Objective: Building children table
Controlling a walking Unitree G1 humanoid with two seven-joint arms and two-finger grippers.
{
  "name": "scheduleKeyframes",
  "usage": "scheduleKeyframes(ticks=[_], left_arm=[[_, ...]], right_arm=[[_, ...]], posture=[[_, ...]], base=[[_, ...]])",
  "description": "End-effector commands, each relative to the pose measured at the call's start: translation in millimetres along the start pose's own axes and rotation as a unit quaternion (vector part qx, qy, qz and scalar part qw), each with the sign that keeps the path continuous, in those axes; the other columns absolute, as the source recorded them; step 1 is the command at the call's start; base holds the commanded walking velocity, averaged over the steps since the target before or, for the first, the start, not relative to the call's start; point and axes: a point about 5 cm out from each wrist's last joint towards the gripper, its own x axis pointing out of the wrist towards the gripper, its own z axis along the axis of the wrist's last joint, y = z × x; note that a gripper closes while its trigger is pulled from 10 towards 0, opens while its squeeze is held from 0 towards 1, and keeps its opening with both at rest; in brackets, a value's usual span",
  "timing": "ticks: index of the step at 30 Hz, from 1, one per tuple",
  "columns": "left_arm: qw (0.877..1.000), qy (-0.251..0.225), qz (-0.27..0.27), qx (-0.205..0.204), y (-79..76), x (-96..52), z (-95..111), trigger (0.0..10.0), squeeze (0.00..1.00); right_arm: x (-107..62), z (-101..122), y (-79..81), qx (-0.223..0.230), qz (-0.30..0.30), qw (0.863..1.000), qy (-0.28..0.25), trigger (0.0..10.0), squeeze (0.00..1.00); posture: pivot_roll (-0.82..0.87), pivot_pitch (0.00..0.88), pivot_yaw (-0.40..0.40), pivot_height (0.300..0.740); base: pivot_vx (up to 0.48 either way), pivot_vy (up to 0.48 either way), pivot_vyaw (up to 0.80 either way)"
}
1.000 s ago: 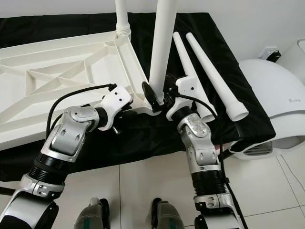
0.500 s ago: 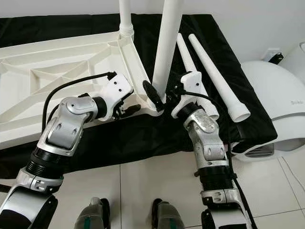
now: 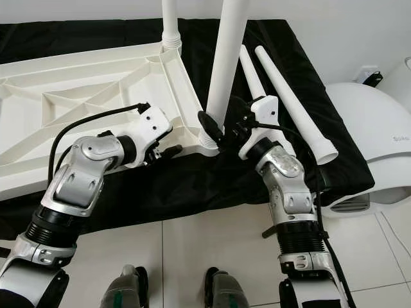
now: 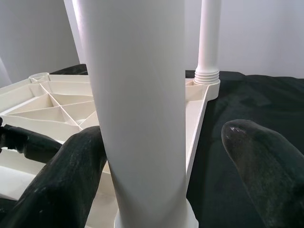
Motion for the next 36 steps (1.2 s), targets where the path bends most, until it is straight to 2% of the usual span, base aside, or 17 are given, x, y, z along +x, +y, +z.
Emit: scheduleKeyframes(ticks=[1,9,18,23,30,31,34,36], left_arm=[[1.000,-0.008,0.028,0.007,0.0,-1.1,2.4,10.0,0.00],[0.998,-0.016,0.057,-0.018,5.2,-7.9,-1.0,10.0,0.00],[0.997,-0.005,0.079,-0.021,11.9,-16.6,-7.7,10.0,0.00],[0.992,-0.009,0.115,-0.054,15.3,-17.8,-9.5,10.0,0.00],[0.987,-0.011,0.141,-0.077,16.5,-18.6,-11.4,10.0,0.00],[0.982,-0.017,0.165,-0.095,17.4,-20.6,-12.7,10.0,0.00],[0.979,-0.020,0.173,-0.101,17.6,-21.5,-13.1,10.0,0.00],[0.974,-0.031,0.186,-0.124,16.6,-23.2,-14.9,10.0,0.00]], right_arm=[[-2.0,-3.3,0.0,0.005,0.004,1.000,0.002,10.0,0.00],[-3.4,-7.0,0.7,0.014,0.014,1.000,0.006,10.0,0.00],[-3.0,-10.8,1.4,0.020,0.023,0.999,0.010,10.0,0.00],[-5.6,-15.3,6.5,0.030,0.022,0.999,0.012,10.0,0.00],[-6.3,-18.8,12.3,0.039,0.021,0.999,0.012,10.0,0.00],[-6.4,-21.5,17.1,0.049,0.019,0.999,0.010,10.0,0.00],[-6.2,-22.3,18.4,0.052,0.017,0.998,0.009,10.0,0.00],[-5.2,-23.9,20.5,0.056,0.012,0.998,0.007,10.0,0.00]], posture=[[0.04,0.184,-0.027,0.740],[0.04,0.171,-0.030,0.740],[0.05,0.162,-0.036,0.740],[0.05,0.160,-0.037,0.740],[0.05,0.160,-0.036,0.740],[0.05,0.157,-0.036,0.740],[0.05,0.157,-0.036,0.740],[0.06,0.156,-0.037,0.740]], base=[[0.000,0.000,0.00],[0.000,0.000,0.00],[0.000,0.000,0.00],[0.000,0.000,0.00],[0.000,0.000,0.00],[0.000,0.000,0.00],[0.000,0.000,0.00],[0.000,0.000,0.00]])
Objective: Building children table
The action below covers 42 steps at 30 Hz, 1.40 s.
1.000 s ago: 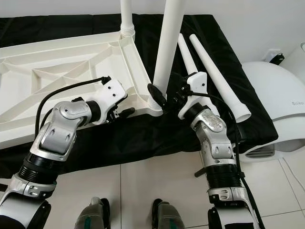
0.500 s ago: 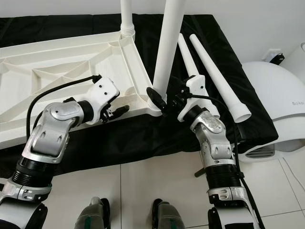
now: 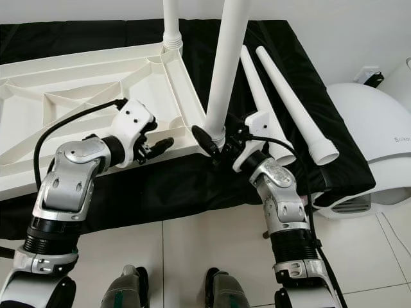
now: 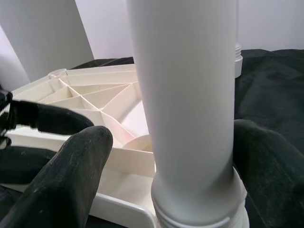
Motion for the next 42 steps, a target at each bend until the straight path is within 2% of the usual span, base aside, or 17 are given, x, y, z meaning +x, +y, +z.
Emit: scheduleKeyframes(ticks=[1,4,11,16,20,25,26,30,31,33,34,36,38,42], left_arm=[[0.990,-0.008,0.138,-0.018,11.4,-4.7,-1.6,10.0,0.00],[0.988,-0.019,0.152,-0.032,12.4,-7.4,-3.2,10.0,0.00],[0.982,-0.040,0.181,-0.033,19.2,-14.6,-3.7,10.0,0.00],[0.968,-0.043,0.243,-0.042,36.3,-24.2,-7.6,10.0,0.00],[0.958,-0.032,0.282,-0.048,44.3,-28.5,-10.9,10.0,0.00],[0.951,-0.033,0.303,-0.058,48.5,-30.7,-11.1,10.0,0.00],[0.946,-0.033,0.317,-0.064,50.8,-31.4,-11.8,10.0,0.00],[0.941,-0.042,0.329,-0.065,51.1,-31.8,-11.9,10.0,0.00],[0.938,-0.056,0.332,-0.076,44.3,-30.7,-14.2,10.0,0.00],[0.938,-0.057,0.333,-0.074,41.7,-30.5,-15.3,10.0,0.00],[0.937,-0.058,0.333,-0.088,39.6,-30.7,-18.2,10.0,0.00],[0.937,-0.058,0.333,-0.088,39.6,-30.7,-18.2,10.0,0.00],[0.931,-0.071,0.338,-0.116,39.4,-33.3,-20.8,10.0,0.00],[0.925,-0.078,0.351,-0.126,41.1,-36.9,-23.3,10.0,0.00]], right_arm=[[-1.4,-2.2,4.2,0.002,0.001,1.000,-0.002,10.0,0.00],[0.2,-2.9,4.5,0.005,-0.004,1.000,-0.005,10.0,0.00],[2.7,-2.5,2.0,0.005,-0.016,1.000,-0.011,10.0,0.00],[6.5,-3.4,1.1,0.003,-0.032,0.999,-0.018,10.0,0.00],[7.3,-4.7,1.4,0.003,-0.038,0.999,-0.019,10.0,0.00],[7.5,-5.7,1.8,0.004,-0.045,0.999,-0.020,10.0,0.00],[7.8,-6.1,2.2,0.005,-0.048,0.999,-0.021,10.0,0.00],[8.0,-6.7,2.3,0.007,-0.053,0.998,-0.023,10.0,0.00],[7.9,-8.4,1.4,0.008,-0.063,0.998,-0.024,10.0,0.00],[7.9,-8.9,1.0,0.009,-0.065,0.998,-0.024,10.0,0.00],[8.1,-9.3,0.7,0.009,-0.067,0.997,-0.025,10.0,0.00],[8.1,-9.3,0.7,0.009,-0.067,0.997,-0.025,10.0,0.00],[9.0,-9.6,0.5,0.008,-0.068,0.997,-0.026,10.0,0.00],[10.1,-9.6,0.4,0.007,-0.069,0.997,-0.027,10.0,0.00]], posture=[[0.06,0.156,-0.037,0.740],[0.06,0.158,-0.039,0.740],[0.06,0.160,-0.042,0.740],[0.05,0.166,-0.031,0.740],[0.05,0.167,-0.026,0.740],[0.05,0.168,-0.023,0.740],[0.05,0.168,-0.023,0.740],[0.05,0.164,-0.022,0.740],[0.05,0.159,-0.023,0.740],[0.05,0.158,-0.022,0.740],[0.05,0.158,-0.022,0.740],[0.05,0.158,-0.022,0.740],[0.05,0.154,-0.025,0.740],[0.05,0.153,-0.025,0.740]], base=[[0.000,0.000,0.00],[0.000,0.000,0.00],[0.000,0.000,0.00],[0.000,0.000,0.00],[0.000,0.000,0.00],[0.000,0.000,0.00],[0.000,0.000,0.00],[0.000,0.000,0.00],[0.000,0.000,0.00],[0.000,0.000,0.00],[0.000,0.000,0.00],[0.000,0.000,0.00],[0.000,0.000,0.00],[0.000,0.000,0.00]])
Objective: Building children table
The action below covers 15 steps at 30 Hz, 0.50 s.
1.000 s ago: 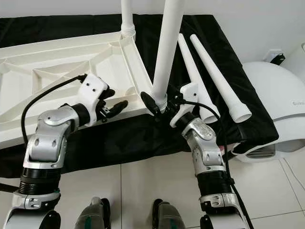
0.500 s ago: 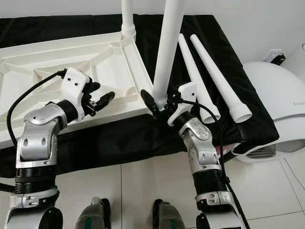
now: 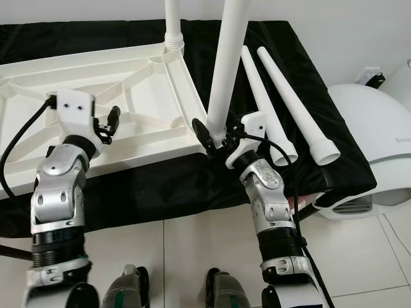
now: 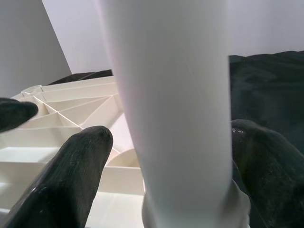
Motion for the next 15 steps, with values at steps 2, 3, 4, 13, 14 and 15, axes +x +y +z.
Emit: scheduleKeyframes(ticks=[2,3,4,13,14,15], left_arm=[[1.000,-0.006,0.021,-0.019,7.2,-3.6,-3.3,10.0,0.00],[0.999,-0.006,0.023,-0.023,7.9,-3.8,-4.2,10.0,0.00],[0.999,-0.008,0.026,-0.022,8.2,-4.0,-4.2,10.0,0.00],[0.999,-0.020,0.037,-0.030,5.1,-3.3,-3.6,10.0,0.00],[0.999,-0.021,0.038,-0.029,4.8,-3.2,-3.4,10.0,0.00],[0.999,-0.021,0.038,-0.029,4.8,-3.2,-3.4,10.0,0.00]], right_arm=[[-0.5,-2.5,-0.5,-0.002,-0.003,1.000,0.002,10.0,0.00],[-0.3,-2.9,-0.4,-0.002,-0.003,1.000,0.002,10.0,0.00],[-0.1,-3.2,-0.4,-0.002,-0.004,1.000,0.003,10.0,0.00],[1.3,-3.4,-1.4,-0.006,-0.007,1.000,0.001,10.0,0.00],[1.5,-3.6,-1.4,-0.007,-0.008,1.000,0.001,10.0,0.00],[1.5,-3.6,-1.4,-0.007,-0.008,1.000,0.001,10.0,0.00]], posture=[[0.05,0.151,-0.031,0.740],[0.05,0.150,-0.032,0.740],[0.05,0.150,-0.032,0.740],[0.05,0.139,-0.030,0.740],[0.05,0.137,-0.029,0.740],[0.05,0.137,-0.029,0.740]], base=[[0.000,0.000,0.00],[0.000,0.000,0.00],[0.000,0.000,0.00],[0.000,0.000,0.00],[0.000,0.000,0.00],[0.000,0.000,0.00]])
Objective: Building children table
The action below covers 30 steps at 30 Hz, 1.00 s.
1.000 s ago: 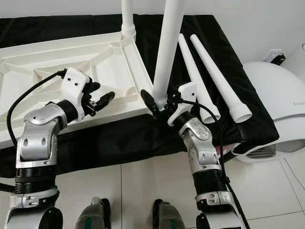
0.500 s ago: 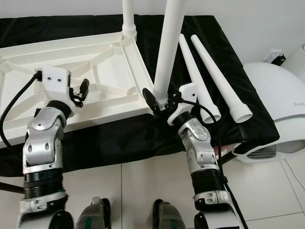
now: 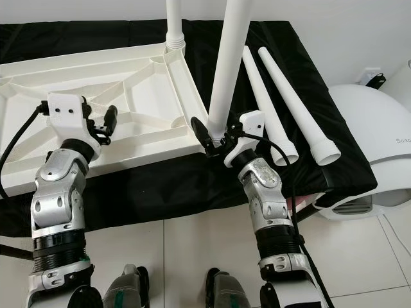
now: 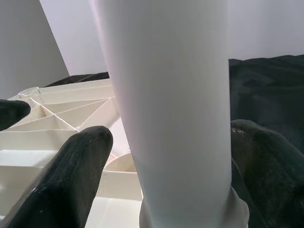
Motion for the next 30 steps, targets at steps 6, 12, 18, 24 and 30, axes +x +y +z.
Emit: scheduleKeyframes(ticks=[6,12,18,24,30], left_arm=[[0.999,-0.017,0.049,0.011,-1.2,-2.6,1.0,10.0,0.00],[0.998,-0.024,0.039,0.039,-7.9,-3.8,2.1,10.0,0.00],[0.999,-0.016,0.025,0.033,-11.1,-5.1,-0.5,10.0,0.00],[1.000,-0.022,0.015,0.014,-8.3,-8.1,-1.1,10.0,0.00],[1.000,-0.016,0.022,0.005,-4.8,-9.2,-4.4,10.0,0.00]], right_arm=[[-0.8,-4.1,-0.2,-0.005,-0.010,1.000,0.002,10.0,0.00],[-1.1,-3.5,-1.2,-0.011,-0.011,1.000,0.003,10.0,0.00],[-0.8,-2.1,-2.8,-0.018,-0.015,1.000,0.002,10.0,0.00],[-0.9,-0.2,-1.8,-0.032,-0.020,0.999,0.000,10.0,0.00],[-1.7,3.0,-0.6,-0.039,-0.031,0.999,-0.003,10.0,0.00]], posture=[[0.05,0.133,-0.027,0.740],[0.04,0.138,-0.032,0.740],[0.04,0.143,-0.033,0.740],[0.04,0.145,-0.036,0.740],[0.03,0.146,-0.037,0.740]], base=[[0.000,0.000,0.00],[0.000,0.000,0.00],[0.000,0.000,0.00],[0.000,0.000,0.00],[0.000,0.000,0.00]])
